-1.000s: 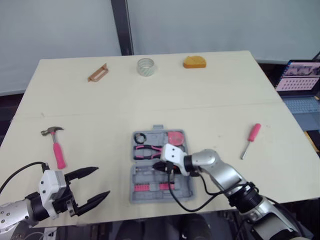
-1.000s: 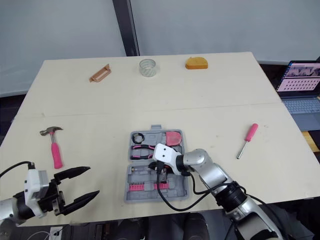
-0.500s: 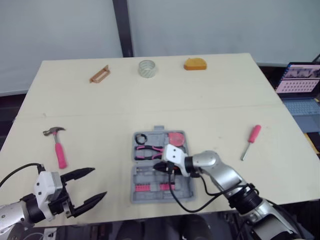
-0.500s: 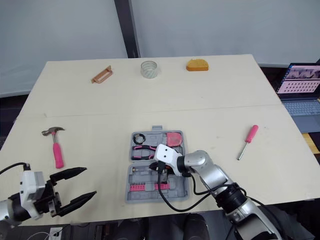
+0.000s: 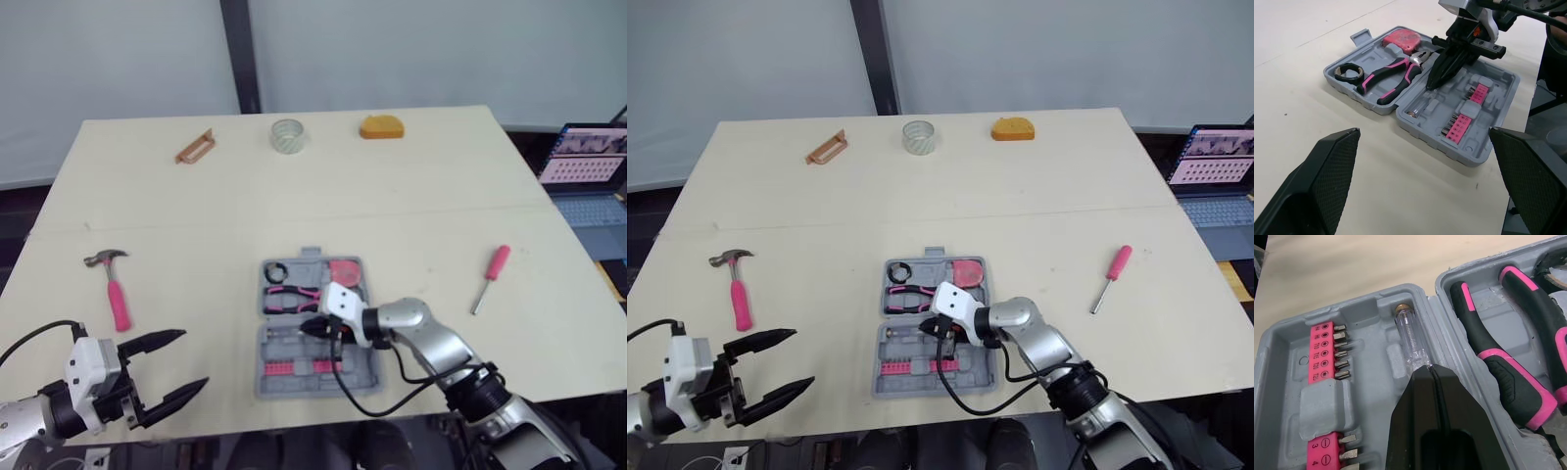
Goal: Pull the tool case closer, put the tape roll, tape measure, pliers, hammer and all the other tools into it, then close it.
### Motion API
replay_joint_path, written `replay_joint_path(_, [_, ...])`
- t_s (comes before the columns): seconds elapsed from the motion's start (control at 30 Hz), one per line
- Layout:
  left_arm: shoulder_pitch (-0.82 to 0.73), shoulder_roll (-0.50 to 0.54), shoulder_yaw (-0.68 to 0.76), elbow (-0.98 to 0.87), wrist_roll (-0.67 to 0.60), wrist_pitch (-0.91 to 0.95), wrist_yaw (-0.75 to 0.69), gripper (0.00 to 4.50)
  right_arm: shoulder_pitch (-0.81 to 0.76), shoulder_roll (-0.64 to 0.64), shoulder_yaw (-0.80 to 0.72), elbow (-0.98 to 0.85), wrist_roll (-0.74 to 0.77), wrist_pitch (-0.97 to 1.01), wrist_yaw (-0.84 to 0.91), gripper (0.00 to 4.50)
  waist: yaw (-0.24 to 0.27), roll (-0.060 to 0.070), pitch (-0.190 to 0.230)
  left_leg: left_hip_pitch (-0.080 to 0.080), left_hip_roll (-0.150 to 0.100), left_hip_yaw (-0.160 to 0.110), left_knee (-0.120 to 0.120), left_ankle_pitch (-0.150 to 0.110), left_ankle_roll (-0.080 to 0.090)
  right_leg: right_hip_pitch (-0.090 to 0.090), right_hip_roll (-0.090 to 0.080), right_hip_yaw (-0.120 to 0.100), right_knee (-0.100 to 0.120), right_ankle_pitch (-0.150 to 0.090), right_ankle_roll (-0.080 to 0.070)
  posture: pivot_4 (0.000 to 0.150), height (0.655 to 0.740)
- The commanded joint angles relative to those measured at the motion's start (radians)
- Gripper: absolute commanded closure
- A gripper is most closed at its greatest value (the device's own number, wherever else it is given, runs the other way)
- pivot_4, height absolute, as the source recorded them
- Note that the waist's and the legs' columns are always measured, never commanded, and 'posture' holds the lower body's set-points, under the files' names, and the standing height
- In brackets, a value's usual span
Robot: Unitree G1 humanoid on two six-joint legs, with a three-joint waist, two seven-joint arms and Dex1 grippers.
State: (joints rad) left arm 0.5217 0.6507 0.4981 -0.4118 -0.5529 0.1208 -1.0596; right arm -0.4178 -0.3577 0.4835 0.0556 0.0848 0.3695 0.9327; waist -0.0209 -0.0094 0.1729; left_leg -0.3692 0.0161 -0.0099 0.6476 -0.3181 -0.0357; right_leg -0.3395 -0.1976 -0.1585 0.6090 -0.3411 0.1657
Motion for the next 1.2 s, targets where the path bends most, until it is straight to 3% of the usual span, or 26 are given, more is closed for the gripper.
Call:
replay_joint_path(0.03, [0.008,0.008,0.027,0.005,-0.009,-0.012,-0.005,0.00,0.043,-0.011,0.026,0.076,-0.027,0.028,0.009,4.46,0.000,0.000,-0.001,0.000,0.000,0.000,0.000,0.000,0.000,0.000,0.000,0.000,0.000,0.000,0.000,0.150,0.7400])
replay_joint_path(0.83, [-0.004,0.019,0.026,0.000,-0.012,-0.003,-0.002,0.00,0.050,-0.041,0.091,0.161,-0.113,0.077,-0.005,4.46,0.008,0.003,-0.029,0.003,0.001,0.000,0.000,-0.002,0.000,0.005,0.002,0.000,-0.005,0.000,0.000,0.150,0.7400])
replay_joint_path(1.0, [-0.009,0.024,0.023,-0.003,-0.014,0.002,0.004,0.00,0.053,-0.043,0.103,0.180,-0.116,0.091,0.002,4.46,0.017,0.008,-0.031,0.016,0.004,0.002,-0.002,-0.007,0.000,0.019,0.004,0.000,-0.013,-0.001,-0.002,0.150,0.7400])
replay_joint_path(1.2, [-0.011,0.027,0.023,-0.009,-0.016,0.009,0.007,0.00,0.072,-0.048,0.119,0.176,-0.111,0.109,0.010,4.46,0.019,0.009,-0.037,0.017,0.012,0.006,0.001,-0.012,-0.003,0.019,0.013,0.003,-0.015,-0.001,-0.003,0.150,0.7400])
